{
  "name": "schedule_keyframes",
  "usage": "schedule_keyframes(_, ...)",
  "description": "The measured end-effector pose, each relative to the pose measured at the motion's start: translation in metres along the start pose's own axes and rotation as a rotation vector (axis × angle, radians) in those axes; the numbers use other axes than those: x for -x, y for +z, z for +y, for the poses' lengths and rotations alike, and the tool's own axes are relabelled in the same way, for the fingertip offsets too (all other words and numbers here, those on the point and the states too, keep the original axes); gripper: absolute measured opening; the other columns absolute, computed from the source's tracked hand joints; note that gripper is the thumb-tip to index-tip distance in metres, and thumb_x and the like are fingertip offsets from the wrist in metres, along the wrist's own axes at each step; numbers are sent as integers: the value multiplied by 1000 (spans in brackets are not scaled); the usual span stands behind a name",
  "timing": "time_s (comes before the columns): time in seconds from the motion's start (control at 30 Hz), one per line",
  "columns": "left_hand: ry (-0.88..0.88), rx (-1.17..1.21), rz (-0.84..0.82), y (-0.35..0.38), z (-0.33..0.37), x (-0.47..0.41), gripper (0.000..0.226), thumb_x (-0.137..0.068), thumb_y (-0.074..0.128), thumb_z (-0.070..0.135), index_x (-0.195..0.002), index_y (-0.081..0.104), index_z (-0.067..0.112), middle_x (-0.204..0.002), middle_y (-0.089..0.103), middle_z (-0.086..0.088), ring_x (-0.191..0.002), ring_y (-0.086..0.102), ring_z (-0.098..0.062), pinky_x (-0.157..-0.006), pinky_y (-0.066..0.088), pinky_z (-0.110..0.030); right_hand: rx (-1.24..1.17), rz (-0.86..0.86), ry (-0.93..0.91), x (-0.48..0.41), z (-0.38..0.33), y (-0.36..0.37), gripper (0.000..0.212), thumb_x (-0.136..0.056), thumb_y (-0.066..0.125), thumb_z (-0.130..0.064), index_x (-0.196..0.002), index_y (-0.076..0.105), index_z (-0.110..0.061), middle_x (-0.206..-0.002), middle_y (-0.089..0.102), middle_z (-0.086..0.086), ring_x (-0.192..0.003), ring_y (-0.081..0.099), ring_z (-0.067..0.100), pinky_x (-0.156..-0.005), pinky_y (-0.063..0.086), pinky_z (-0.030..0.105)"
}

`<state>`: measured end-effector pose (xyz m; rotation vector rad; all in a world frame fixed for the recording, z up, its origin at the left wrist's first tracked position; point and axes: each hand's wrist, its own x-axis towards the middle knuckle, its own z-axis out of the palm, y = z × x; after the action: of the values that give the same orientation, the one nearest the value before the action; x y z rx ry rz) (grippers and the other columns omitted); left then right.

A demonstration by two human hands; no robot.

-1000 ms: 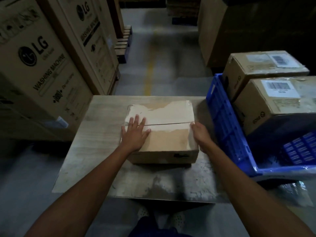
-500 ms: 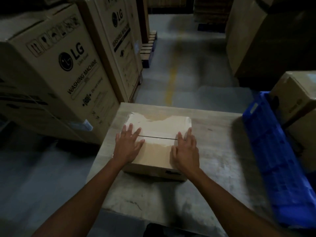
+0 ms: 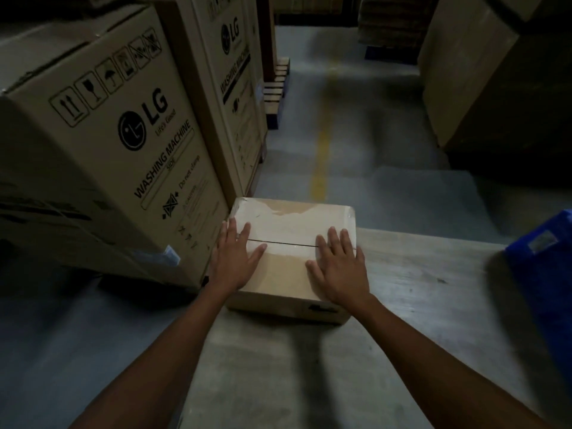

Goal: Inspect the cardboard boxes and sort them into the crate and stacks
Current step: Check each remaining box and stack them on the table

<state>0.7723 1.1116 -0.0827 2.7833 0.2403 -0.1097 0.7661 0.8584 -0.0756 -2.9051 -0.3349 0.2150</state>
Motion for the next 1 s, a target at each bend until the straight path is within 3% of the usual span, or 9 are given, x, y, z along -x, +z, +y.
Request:
schedule_keyframes(0.2,-12,33,19,-11,-4,-48,75,-97,36,65,-159,17,27,-168,-7,-4,-154,-10,-25,-118,13,-58,11,-3,-3,-56,-5,-1,74,-100,16,-66,-162,8,-27,-170,-7,4,-156,-10,27,-123,4,55)
schedule_keyframes(0.47,5,32,7,-15,-7,-67,76,-97,34,66,-160,15,27,-168,-7,-4,-154,-10,-25,-119,11,-56,-1,13,24,-71,-8,-1,72,-100,19,-67,-161,11,-30,-171,-4,3,-156,-8,26,-123,7,55)
schedule_keyframes(0.57,24,-8,6,-17,-6,-64,77,-97,31,67,-160,16,25,-168,-7,-7,-153,-13,-26,-120,1,-56,-7,-29,30,-69,-9,-7,72,-100,21,-68,-161,10,-31,-171,-6,4,-156,-9,27,-123,7,57)
schedule_keyframes(0.67,138,-62,55,-21,3,-57,77,-97,29,68,-159,15,25,-167,-10,-7,-153,-17,-24,-119,-9,-54,-56,-17,55,-58,-11,-21,74,-100,23,-69,-162,3,-34,-170,-12,6,-156,-10,30,-123,8,60)
schedule_keyframes(0.83,416,134,142,-40,48,-34,85,-90,30,73,-158,20,24,-167,-6,-2,-153,-13,-18,-124,6,-51,-124,195,118,-17,-9,-59,81,-97,34,-70,-162,1,-33,-170,-10,5,-157,-4,27,-123,18,50)
schedule_keyframes(1.0,654,294,245,-49,113,13,81,-93,44,63,-158,23,19,-168,2,-5,-155,-5,-21,-123,13,-51,-260,429,138,43,15,-90,82,-97,48,-62,-162,9,-29,-171,-3,5,-157,3,26,-118,29,45)
